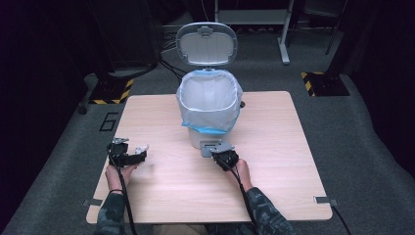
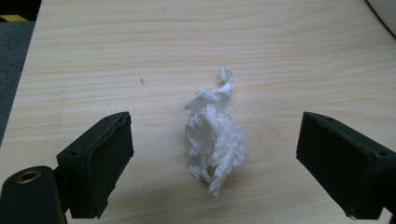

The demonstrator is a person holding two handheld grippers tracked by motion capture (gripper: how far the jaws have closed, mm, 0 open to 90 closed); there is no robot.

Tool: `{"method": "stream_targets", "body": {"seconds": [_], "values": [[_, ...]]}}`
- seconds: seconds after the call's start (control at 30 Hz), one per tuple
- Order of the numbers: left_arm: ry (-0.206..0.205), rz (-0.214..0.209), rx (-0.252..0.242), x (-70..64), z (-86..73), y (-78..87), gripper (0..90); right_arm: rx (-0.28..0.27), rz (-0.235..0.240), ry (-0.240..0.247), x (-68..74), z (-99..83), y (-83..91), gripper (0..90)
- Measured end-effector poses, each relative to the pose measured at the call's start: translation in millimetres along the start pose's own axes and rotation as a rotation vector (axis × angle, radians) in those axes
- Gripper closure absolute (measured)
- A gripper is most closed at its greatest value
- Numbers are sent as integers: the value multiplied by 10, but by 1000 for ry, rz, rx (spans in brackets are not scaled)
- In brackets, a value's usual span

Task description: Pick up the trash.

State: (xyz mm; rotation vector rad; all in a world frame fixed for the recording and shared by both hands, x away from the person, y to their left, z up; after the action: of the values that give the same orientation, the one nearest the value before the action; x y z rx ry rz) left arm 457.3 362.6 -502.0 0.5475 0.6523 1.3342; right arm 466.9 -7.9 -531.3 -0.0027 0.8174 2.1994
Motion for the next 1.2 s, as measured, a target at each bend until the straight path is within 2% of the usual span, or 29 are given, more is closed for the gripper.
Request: {"method": "stream_targets", "body": {"seconds": [0.07, 0.1, 0.13, 0.17, 0.27, 0.33, 0.37, 0.43, 0.47, 0.57, 0.6, 0.7, 0.77, 0.9, 1.2], "values": [[-4, -2, 4, 1, 1, -15, 142, 1, -2, 1, 0, -1, 0, 900], [-19, -5, 9, 6, 6, -30, 157, 0, 0, 0, -1, 0, 0, 900], [-13, -3, 7, -8, 6, -45, 169, 0, 0, 0, 0, 0, 0, 900], [-29, -5, 6, -8, 10, -50, 203, 1, 0, 0, 0, 0, 1, 900], [-42, -11, 6, -33, 16, -76, 318, 0, 0, -1, 0, -1, 0, 900], [-41, -11, 13, -37, 16, -103, 361, 0, 0, 0, -1, -1, 0, 900], [-41, -13, 15, -39, 14, -110, 423, 0, 1, -1, 0, -1, 0, 900], [-48, -12, 24, -38, 13, -135, 444, 1, 0, -1, 0, -1, 0, 900], [-49, -10, 23, -39, 11, -144, 511, 0, 2, -3, 0, -1, 0, 900], [-56, -6, 41, -40, 2, -167, 601, -1, 3, -6, 2, 0, 0, 900], [-59, -7, 41, -40, -2, -176, 601, -1, 3, -6, 2, 0, 0, 900], [-79, -3, 62, -49, -25, -225, 721, -3, 4, -10, 3, 1, 0, 900], [-77, -4, 63, -56, -35, -239, 767, -3, 4, -10, 3, 1, 0, 900], [-85, -10, 50, -59, -32, -234, 812, -4, 3, -11, 2, 0, 1, 900], [-91, -15, 11, -68, 40, -112, 825, -3, 3, -10, -2, -1, 1, 900]]}}
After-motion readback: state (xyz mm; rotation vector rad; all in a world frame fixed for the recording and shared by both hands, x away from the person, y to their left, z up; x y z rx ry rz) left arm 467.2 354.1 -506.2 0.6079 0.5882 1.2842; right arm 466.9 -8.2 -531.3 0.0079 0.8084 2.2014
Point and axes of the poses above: each handheld gripper's, and its own axes: y roughly backward along the jaws, z roughly out of its top, x roughly to its left, the point moved 1 cm from there along -y, roughly forward along the jaws, and after that the axes turned 4 degrees about y, right-handed, at the moved point
